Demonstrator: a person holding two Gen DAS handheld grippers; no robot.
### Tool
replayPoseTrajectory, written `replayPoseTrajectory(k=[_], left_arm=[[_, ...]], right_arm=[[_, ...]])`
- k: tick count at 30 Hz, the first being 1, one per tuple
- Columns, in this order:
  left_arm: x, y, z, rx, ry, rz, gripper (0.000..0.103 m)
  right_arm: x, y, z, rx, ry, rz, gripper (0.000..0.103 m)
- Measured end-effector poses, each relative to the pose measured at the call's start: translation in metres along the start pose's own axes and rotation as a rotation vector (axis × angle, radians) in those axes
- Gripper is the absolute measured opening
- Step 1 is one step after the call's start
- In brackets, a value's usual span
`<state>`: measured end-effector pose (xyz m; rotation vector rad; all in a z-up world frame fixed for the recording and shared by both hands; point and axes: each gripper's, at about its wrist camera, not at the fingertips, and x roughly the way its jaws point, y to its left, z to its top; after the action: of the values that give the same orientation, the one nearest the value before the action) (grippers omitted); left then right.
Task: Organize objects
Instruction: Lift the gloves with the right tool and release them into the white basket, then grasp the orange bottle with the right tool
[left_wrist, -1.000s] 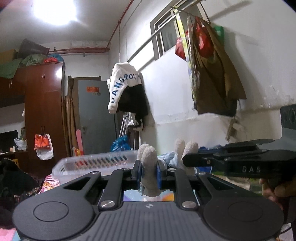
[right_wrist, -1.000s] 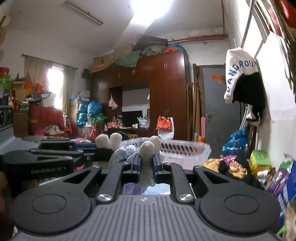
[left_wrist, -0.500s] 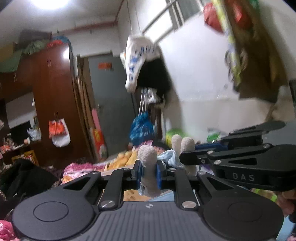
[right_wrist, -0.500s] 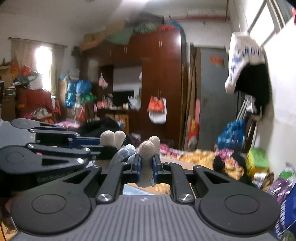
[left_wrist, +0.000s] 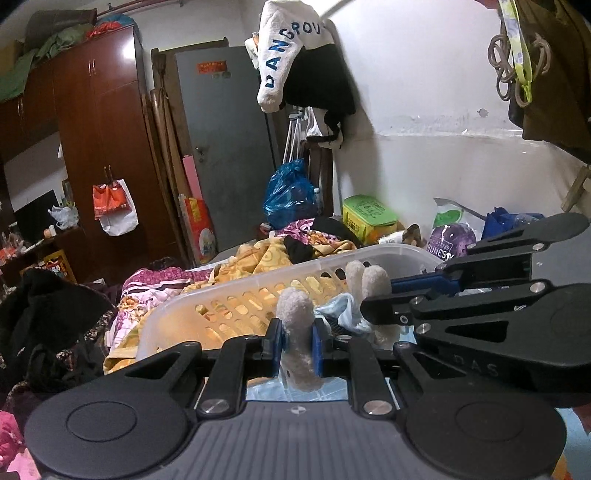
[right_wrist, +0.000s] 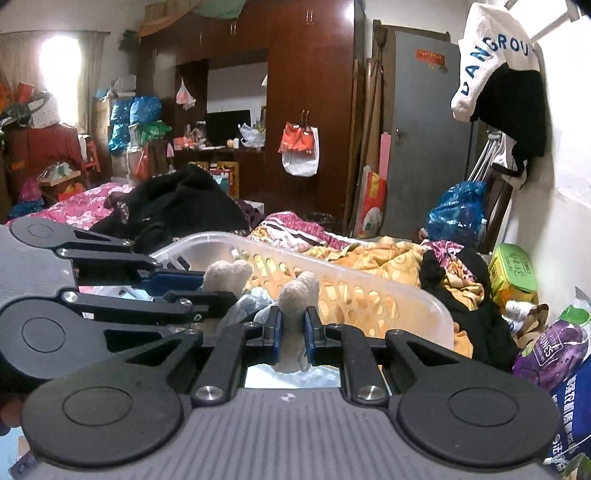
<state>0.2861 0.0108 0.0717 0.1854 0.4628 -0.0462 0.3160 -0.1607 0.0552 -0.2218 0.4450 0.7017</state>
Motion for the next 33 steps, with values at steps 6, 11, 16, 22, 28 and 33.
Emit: replayPoseTrajectory(k=[6,11,16,22,28,33], left_arm=[[-0.002,0.006,-0.003,0.003,-0.059,0.078,0.057],[-0.053,0.016,-0.023,-0.031,-0.165,0.061,0.085],[-0.135,0.017,-0.087,-0.069,-0.305,0.099,0.092],[-0.185,0.005,-0.179,-0.116,-0.345,0.064,0.094],[-0.169,0.003,-0.205,-0.095,-0.277,0.041,0.094],[-0.156,-0.004,-0.214,-0.063,-0.241,-0.022,0.094]], right_arm=[[-0.013,-0.012,0.002,0.051,-0.007,-0.024,0.045],[-0.079,-0.021,-0.026,0.072,-0.162,-0.060,0.103],[-0.152,-0.028,-0.108,0.153,-0.245,0.010,0.103],[-0.167,-0.034,-0.179,0.263,-0.224,0.060,0.103],[-0.140,-0.028,-0.173,0.222,-0.159,0.045,0.103],[-0.131,-0.016,-0.176,0.171,-0.139,0.059,0.098]])
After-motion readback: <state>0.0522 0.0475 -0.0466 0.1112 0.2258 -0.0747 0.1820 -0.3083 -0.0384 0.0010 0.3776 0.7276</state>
